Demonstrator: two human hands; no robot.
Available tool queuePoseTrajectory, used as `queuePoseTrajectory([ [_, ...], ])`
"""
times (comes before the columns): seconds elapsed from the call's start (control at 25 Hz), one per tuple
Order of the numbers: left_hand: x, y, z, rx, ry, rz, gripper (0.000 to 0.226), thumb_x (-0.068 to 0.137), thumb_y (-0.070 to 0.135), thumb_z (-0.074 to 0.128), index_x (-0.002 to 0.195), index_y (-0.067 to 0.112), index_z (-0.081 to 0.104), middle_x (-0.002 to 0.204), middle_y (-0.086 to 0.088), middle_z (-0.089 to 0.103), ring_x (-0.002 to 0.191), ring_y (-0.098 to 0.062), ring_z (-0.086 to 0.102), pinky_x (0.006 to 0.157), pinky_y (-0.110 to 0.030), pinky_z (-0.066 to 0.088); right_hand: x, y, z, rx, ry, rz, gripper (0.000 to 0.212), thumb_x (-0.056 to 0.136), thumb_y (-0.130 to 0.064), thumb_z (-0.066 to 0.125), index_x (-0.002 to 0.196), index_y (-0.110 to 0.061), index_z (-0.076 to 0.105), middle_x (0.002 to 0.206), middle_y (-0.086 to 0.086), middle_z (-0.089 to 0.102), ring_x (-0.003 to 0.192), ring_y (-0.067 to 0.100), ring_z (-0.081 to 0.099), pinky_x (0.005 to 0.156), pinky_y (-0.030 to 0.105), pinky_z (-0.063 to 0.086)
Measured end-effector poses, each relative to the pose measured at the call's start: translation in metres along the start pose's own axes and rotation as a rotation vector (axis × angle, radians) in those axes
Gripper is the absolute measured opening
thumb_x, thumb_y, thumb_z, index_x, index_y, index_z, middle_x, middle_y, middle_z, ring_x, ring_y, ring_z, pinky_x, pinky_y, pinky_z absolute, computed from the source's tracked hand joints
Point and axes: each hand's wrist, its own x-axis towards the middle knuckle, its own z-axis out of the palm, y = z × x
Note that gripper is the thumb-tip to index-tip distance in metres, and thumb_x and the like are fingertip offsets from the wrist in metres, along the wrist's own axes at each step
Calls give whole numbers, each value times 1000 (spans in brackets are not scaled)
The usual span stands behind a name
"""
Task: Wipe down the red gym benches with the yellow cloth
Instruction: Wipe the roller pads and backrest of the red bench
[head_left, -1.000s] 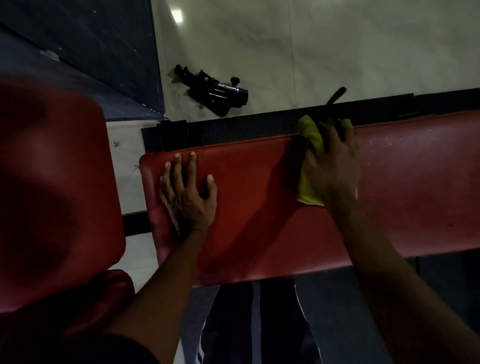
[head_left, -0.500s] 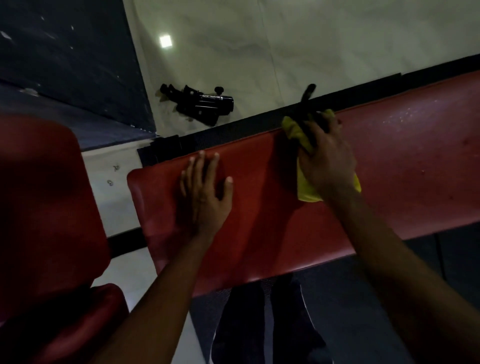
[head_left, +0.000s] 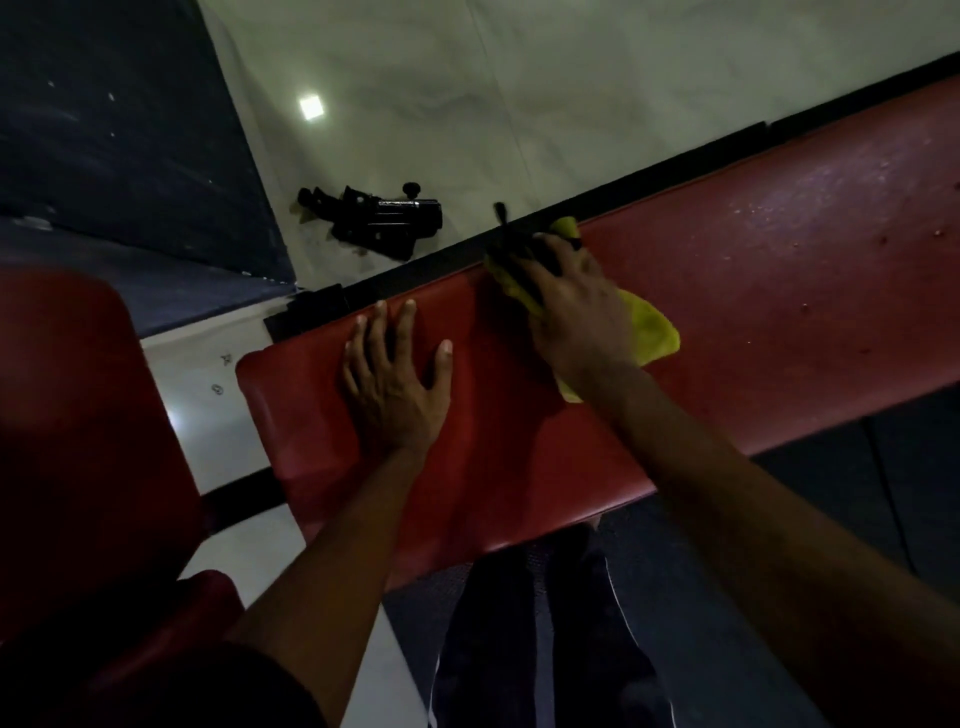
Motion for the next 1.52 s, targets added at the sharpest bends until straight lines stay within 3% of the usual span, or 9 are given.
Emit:
queuePoseTrajectory([
  [0.16, 2, -5, -1, 1, 0, 7, 60, 100, 59, 45, 152, 31, 41, 159, -2, 37, 149, -25, 29, 120, -49, 23, -63, 53, -16, 27, 54, 269, 59, 85, -21, 67, 142, -23, 51, 151, 8, 42, 119, 41, 49, 91, 48, 49],
  [0.32, 1, -3, -1, 10, -16, 9, 61, 100, 59, 44, 152, 28, 41, 158, -4, 40, 148, -26, 30, 120, -50, 24, -88, 22, -6, 69, 12, 520, 65, 85, -31, 69, 147, -21, 48, 153, 11, 38, 121, 43, 43, 95, 55, 45],
  [0.56, -6, 19, -3, -114, -96, 235, 54, 103, 43, 47, 153, 25, 39, 160, -4, 36, 149, -24, 28, 119, -46, 25, -95, 11, -1, 56, -9, 171, 61, 87, -29, 67, 144, -22, 50, 151, 8, 41, 114, 37, 48, 86, 49, 48],
  [0.72, -10, 48, 7, -65, -182, 262, 61, 103, 52, 43, 157, 26, 32, 163, -6, 29, 152, -27, 21, 121, -48, 21, -146, 62, -8, 125, 92, 448, 63, 84, -28, 71, 143, -26, 51, 151, 6, 41, 117, 38, 47, 92, 48, 46],
  [0.84, -13, 49, 10, 22, -147, 246, 63, 103, 57, 37, 158, 28, 29, 164, -6, 27, 153, -27, 20, 122, -47, 20, -157, 50, -1, 173, 112, 619, 67, 82, -25, 71, 146, -23, 49, 150, 11, 40, 119, 40, 46, 97, 50, 43],
  [1.08, -15, 50, 10, 37, -99, 242, 61, 103, 56, 39, 157, 29, 32, 162, -6, 32, 150, -28, 26, 119, -48, 24, -183, -24, 26, 131, -17, 312, 79, 70, -25, 75, 144, -27, 48, 149, 5, 44, 112, 39, 50, 85, 52, 48],
  [1.28, -15, 53, 13, 19, -89, 213, 60, 102, 56, 39, 157, 32, 31, 163, -3, 31, 151, -27, 24, 119, -49, 23, -234, -12, 28, 188, 32, 249, 90, 64, -24, 81, 145, -33, 44, 149, -1, 41, 115, 36, 51, 85, 48, 53],
  [1.4, -15, 52, 16, 30, -85, 205, 60, 102, 55, 40, 157, 31, 32, 163, -4, 30, 150, -27, 25, 119, -48, 22, -235, 42, 19, 156, 131, 373, 84, 74, -27, 71, 148, -29, 30, 146, 5, 38, 123, 35, 46, 92, 53, 51],
  [1.52, -16, 53, 18, 25, -65, 206, 60, 102, 55, 40, 157, 31, 32, 163, -5, 31, 150, -27, 25, 119, -46, 19, -229, 92, 17, 300, 180, 647, 67, 80, -31, 74, 142, -27, 48, 148, 10, 39, 124, 36, 43, 103, 51, 41],
])
